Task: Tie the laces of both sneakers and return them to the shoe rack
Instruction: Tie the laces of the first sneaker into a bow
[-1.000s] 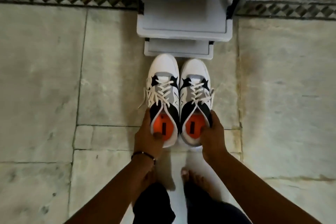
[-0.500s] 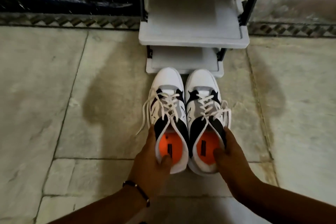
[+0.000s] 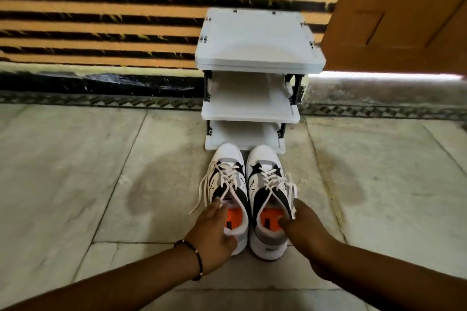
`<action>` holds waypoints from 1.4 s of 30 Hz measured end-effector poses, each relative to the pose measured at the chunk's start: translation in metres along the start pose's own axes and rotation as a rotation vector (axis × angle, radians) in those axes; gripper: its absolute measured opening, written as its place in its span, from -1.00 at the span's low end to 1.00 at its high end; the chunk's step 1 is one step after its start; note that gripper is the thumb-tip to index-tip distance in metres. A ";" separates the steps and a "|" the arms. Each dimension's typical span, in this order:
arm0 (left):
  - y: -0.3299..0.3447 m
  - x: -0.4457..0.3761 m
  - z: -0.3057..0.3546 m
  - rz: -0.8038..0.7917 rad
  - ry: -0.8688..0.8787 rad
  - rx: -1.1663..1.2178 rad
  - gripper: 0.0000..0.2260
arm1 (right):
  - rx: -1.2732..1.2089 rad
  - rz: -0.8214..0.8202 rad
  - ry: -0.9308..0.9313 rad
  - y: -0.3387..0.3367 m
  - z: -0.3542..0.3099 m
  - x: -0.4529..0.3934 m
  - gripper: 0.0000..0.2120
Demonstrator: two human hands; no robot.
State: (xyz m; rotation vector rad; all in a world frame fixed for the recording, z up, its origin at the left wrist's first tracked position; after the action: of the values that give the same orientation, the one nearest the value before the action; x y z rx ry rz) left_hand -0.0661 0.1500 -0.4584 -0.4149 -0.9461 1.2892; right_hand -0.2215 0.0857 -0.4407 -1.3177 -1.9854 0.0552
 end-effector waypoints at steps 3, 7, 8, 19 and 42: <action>0.016 0.008 0.011 -0.084 0.058 -0.164 -0.39 | -0.002 0.000 -0.118 0.006 -0.016 0.018 -0.64; 0.027 0.017 0.004 -0.083 0.014 -0.295 -0.37 | 0.152 -0.052 -0.284 0.020 -0.033 0.037 -0.79; 0.027 0.019 0.006 -0.076 0.015 -0.298 -0.38 | 0.183 -0.069 -0.307 0.023 -0.035 0.041 -0.73; 0.021 0.038 0.016 0.006 -0.011 -0.388 -0.64 | 0.292 -0.145 -0.321 0.041 -0.035 0.040 -0.72; -0.063 -0.009 -0.027 0.616 -0.040 0.651 -0.81 | -0.114 -0.321 -0.204 0.080 -0.058 -0.049 -0.77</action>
State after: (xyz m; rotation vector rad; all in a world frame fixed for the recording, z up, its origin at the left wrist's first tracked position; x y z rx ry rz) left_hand -0.0051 0.1308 -0.4308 -0.1637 -0.3815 2.0768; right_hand -0.1151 0.0632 -0.4589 -1.0811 -2.3831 -0.0806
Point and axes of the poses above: each hand's wrist, its own x-axis away from the middle knuckle, its own y-axis out of the palm, z = x × y, the point moved 10 cm from there along -x, towards the middle knuckle, and after that the axes turned 3 degrees about y, right-handed, at the moved point
